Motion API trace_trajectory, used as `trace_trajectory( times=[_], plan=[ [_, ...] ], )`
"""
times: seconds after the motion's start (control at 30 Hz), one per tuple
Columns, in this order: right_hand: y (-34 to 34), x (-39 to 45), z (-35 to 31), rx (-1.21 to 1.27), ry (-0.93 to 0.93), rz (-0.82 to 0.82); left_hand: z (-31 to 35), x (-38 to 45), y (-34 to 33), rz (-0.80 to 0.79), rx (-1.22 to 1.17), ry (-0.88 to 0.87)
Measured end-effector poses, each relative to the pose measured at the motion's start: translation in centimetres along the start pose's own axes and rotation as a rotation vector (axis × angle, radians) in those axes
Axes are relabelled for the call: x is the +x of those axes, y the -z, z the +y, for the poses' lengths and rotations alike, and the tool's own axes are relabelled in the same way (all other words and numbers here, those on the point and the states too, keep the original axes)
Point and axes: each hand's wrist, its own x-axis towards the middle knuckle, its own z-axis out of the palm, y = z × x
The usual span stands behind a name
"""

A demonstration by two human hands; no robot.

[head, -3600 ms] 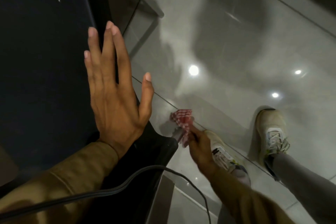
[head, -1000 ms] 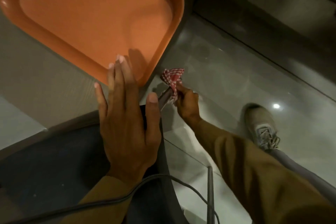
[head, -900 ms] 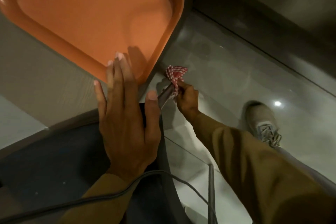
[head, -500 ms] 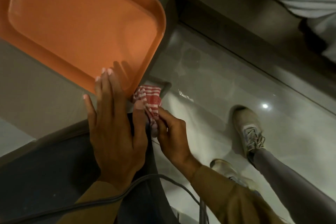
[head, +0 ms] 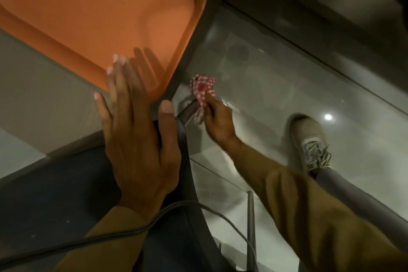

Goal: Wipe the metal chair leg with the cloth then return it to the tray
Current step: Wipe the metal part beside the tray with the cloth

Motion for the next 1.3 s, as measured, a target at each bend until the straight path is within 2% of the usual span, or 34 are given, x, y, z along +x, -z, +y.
trace_trajectory(
  times=[0.13, 0.2, 0.37, 0.5, 0.6, 0.67, 0.73, 0.83, 0.9, 1.03, 1.13, 1.23, 1.3],
  plan=[
    [1.6, -8.7, -3.6, 0.205, 0.317, 0.010, 0.3, 0.0, 0.2, 0.001, -0.040, 0.022],
    [1.6, -9.6, -4.1, 0.253, 0.346, 0.002, 0.4, 0.2, 0.2, -0.003, -0.006, -0.007],
    [1.0, -4.4, -2.1, 0.212, 0.243, 0.034, 0.6, 0.3, 0.3, 0.012, -0.047, -0.008],
    [-0.2, 2.9, 1.4, 0.064, 0.004, -0.015, 0.3, 0.1, 0.1, 0.014, -0.029, -0.019],
    [-0.9, 6.8, 2.1, 0.231, -0.232, -0.004, 0.1, -0.1, 0.0, 0.013, -0.048, -0.008],
    [-0.5, 6.2, 1.6, 0.232, -0.254, -0.013, 0.0, -0.1, -0.1, 0.009, -0.050, -0.007],
    [0.3, 2.5, 0.4, 0.132, -0.126, -0.020, -0.1, -0.2, 0.0, 0.007, -0.032, -0.012],
    [1.3, -6.3, -2.7, 0.265, 0.194, 0.003, -0.1, -0.3, 0.1, 0.009, -0.012, -0.025],
    [0.9, -9.5, -4.0, 0.381, 0.318, 0.011, 0.0, -0.2, 0.0, 0.001, 0.004, -0.023],
    [0.4, -8.0, -3.4, 0.495, 0.189, 0.047, 0.4, -0.2, 0.3, -0.008, 0.021, -0.018],
    [0.2, -3.1, -0.9, 0.295, 0.173, 0.059, 0.4, 0.1, 0.3, -0.007, 0.033, -0.033],
    [0.1, 3.7, 2.0, 0.203, 0.036, 0.054, 0.4, -0.2, 0.3, -0.034, 0.044, -0.036],
    [-0.1, 7.7, 3.2, 0.158, -0.132, 0.115, 0.5, -0.4, 0.4, -0.044, 0.029, -0.025]
  ],
)
